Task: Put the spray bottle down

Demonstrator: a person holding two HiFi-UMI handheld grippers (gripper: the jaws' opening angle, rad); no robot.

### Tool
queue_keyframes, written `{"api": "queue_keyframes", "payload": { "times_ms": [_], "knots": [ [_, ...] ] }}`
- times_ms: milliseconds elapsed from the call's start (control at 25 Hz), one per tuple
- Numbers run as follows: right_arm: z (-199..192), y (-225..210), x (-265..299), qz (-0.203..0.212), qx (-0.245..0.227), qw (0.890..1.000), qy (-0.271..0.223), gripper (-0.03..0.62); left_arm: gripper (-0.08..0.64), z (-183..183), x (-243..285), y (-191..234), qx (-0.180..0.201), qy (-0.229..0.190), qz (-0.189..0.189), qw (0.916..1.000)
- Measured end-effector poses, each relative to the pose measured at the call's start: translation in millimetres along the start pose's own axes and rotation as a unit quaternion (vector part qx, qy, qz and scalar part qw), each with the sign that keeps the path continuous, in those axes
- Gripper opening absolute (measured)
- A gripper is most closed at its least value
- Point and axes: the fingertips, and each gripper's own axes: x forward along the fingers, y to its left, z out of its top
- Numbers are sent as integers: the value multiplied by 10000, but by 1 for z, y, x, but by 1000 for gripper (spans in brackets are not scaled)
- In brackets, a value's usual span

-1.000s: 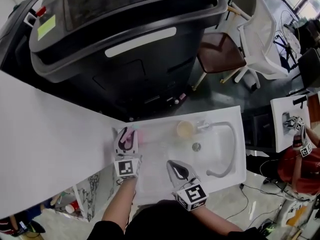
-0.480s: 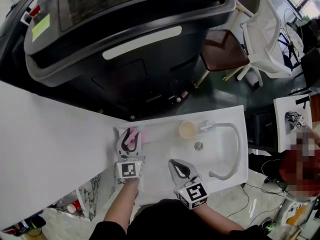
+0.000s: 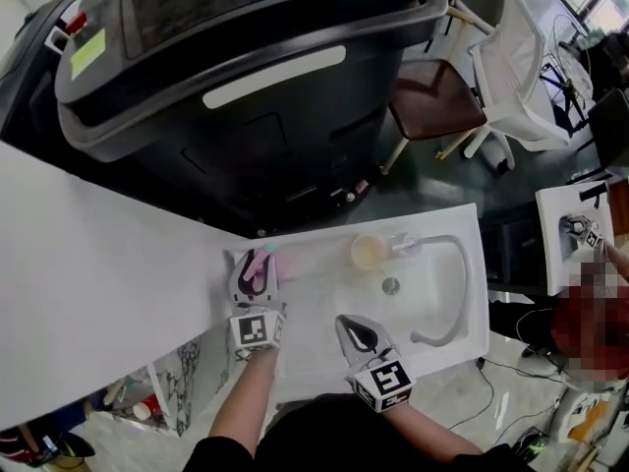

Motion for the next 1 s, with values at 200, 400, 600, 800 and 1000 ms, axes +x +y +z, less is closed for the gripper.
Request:
{"api": "queue_keyframes", "payload": {
  "times_ms": [200,400,600,800,1000],
  "knots": [
    [-3,-4,-6,-30,-93,9999,33,-2,153,-1,6,-6,-189,-186,64,9996],
    [-6,-10,-11,-58,-100,9999,41,-2,158,-3,6,-24,106,4,-237,9997],
    [-6,-9,-11,21,-145,9999,34,-2,202,-13,1,-27,261,221,-496,9982],
    [-1,-2,-15,65,-167,9998,-87,-2,252,-13,-9,-19,231,191,-446,9986],
    [-2,13,-30,78,-205,9996,-155,-2,256,-5,-40,-8,-104,233,-245,9994]
  ]
}}
